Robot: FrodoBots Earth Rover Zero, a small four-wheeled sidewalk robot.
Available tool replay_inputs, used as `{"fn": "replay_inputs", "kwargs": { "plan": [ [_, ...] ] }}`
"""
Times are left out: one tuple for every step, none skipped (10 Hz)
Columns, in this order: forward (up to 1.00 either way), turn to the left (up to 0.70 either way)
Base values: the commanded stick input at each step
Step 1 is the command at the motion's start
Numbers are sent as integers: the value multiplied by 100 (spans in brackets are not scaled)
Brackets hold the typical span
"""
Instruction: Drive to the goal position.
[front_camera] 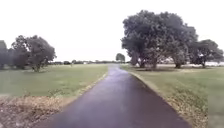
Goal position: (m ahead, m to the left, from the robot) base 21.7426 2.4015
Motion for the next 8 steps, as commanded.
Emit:
{"fn": "replay_inputs", "kwargs": {
  "plan": [
    [70, 0],
    [70, 0],
    [70, 0],
    [70, 0],
    [70, 0],
    [70, 0],
    [70, 0],
    [70, 0]
  ]
}}
